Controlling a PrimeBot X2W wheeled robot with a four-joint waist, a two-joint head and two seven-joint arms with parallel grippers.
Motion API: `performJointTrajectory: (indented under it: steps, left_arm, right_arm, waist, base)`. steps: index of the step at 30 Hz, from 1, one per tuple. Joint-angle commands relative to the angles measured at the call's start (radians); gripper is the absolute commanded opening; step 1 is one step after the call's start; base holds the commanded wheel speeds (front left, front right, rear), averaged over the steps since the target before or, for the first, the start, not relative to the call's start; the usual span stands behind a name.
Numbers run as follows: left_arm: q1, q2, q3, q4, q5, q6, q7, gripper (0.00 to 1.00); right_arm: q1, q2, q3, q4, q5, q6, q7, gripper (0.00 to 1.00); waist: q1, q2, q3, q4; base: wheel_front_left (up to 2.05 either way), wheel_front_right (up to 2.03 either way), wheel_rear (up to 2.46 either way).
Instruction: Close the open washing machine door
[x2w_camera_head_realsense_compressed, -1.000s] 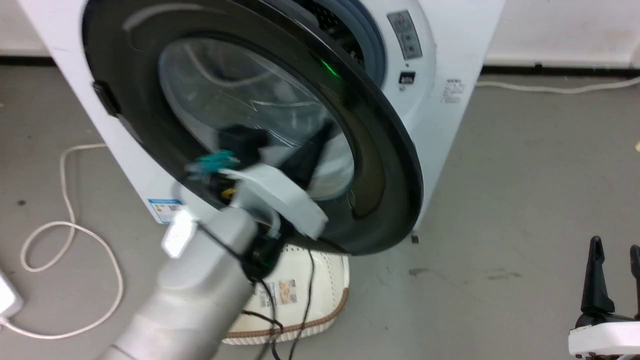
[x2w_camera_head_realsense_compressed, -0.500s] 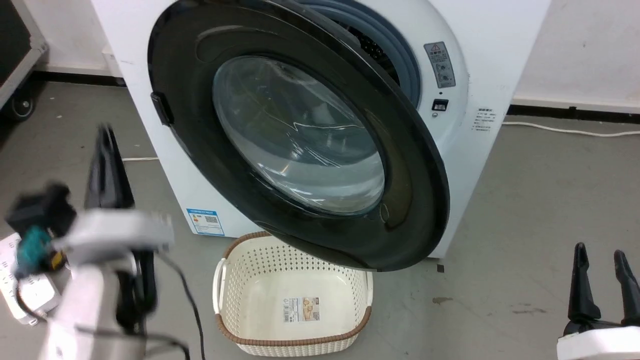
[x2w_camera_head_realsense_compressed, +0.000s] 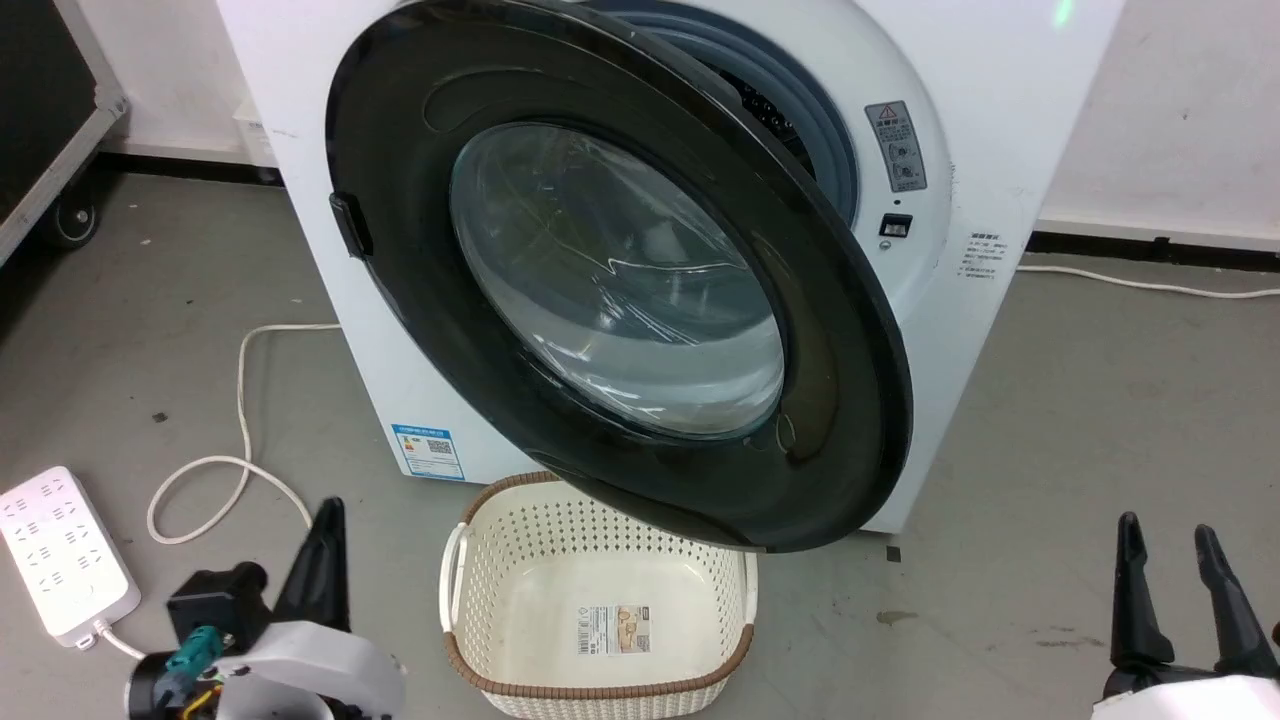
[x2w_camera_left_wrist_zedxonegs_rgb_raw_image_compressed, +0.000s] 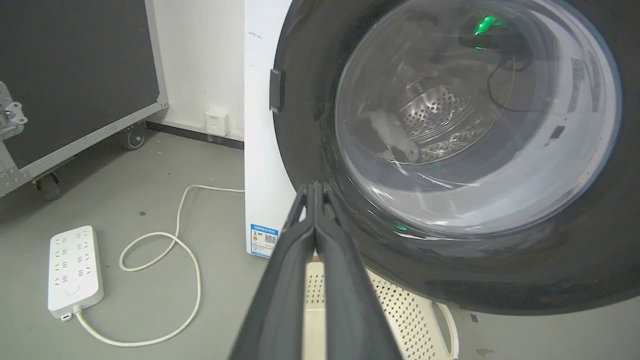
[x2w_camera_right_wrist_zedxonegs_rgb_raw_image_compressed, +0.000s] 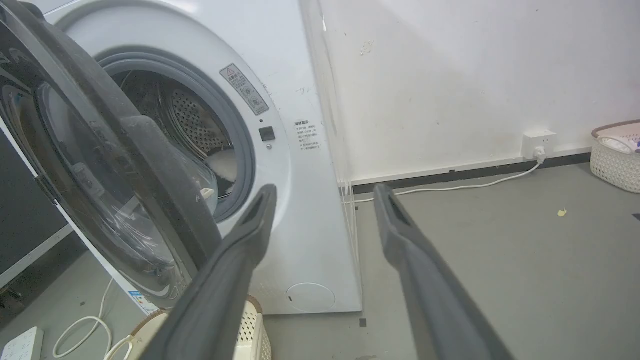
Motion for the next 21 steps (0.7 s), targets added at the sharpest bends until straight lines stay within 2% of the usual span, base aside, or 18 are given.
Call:
performJointTrajectory:
  steps: [1,2,8,9,10,14,18,21]
  left_arm:
    - [0.009,0.001,-0.011,0.007,0.002,-0.012,0.007,0.45]
    - [0.009,0.001,-0.017,0.012,0.001,-0.016,0.012,1.00]
    - [0.000,-0.002,-0.022,0.022,-0.005,-0.026,0.006,1.00]
    - [0.000,-0.003,-0.021,0.020,-0.005,-0.025,0.004,1.00]
    - [0.000,-0.004,-0.019,0.017,-0.004,-0.023,0.002,1.00]
    - [0.004,-0.013,-0.015,-0.006,0.000,-0.012,-0.004,1.00]
    - [0.004,-0.020,-0.020,-0.019,0.003,-0.010,-0.007,1.00]
    - [0.004,-0.027,-0.024,-0.025,0.003,-0.008,-0.009,1.00]
  right_arm:
    - [0.015,0.000,0.005,0.002,0.004,0.001,-0.005,1.00]
    - [0.016,0.000,0.009,0.004,0.003,0.001,-0.005,1.00]
    - [0.013,0.000,0.016,0.006,-0.052,0.001,-0.005,1.00]
    - [0.012,0.000,0.012,0.004,-0.065,0.001,-0.004,0.42]
    - [0.008,0.000,0.012,-0.004,-0.082,0.001,-0.004,0.00]
    - [-0.016,0.000,0.066,-0.058,-0.126,0.001,-0.001,0.00]
    - [-0.046,0.000,0.253,-0.093,-0.141,0.001,0.058,0.00]
    - [-0.080,0.000,0.366,-0.061,-0.140,0.001,0.126,0.00]
  waist:
    - [0.0001,0.0000,-0.001,0.001]
    - [0.0001,0.0000,-0.002,0.001]
    - [0.0001,0.0000,-0.002,-0.002]
    - [0.0001,0.0000,-0.002,-0.003]
    - [0.0001,0.0000,-0.002,-0.004]
    - [0.0001,0.0000,0.003,-0.005]
    - [0.0001,0.0000,0.010,0.001]
    - [0.0001,0.0000,0.018,0.009]
  base:
    - [0.00,0.00,0.00]
    - [0.00,0.00,0.00]
    - [0.00,0.00,0.00]
    - [0.00,0.00,0.00]
    - [0.00,0.00,0.00]
    - [0.00,0.00,0.00]
    - [0.00,0.00,0.00]
    - [0.00,0.00,0.00]
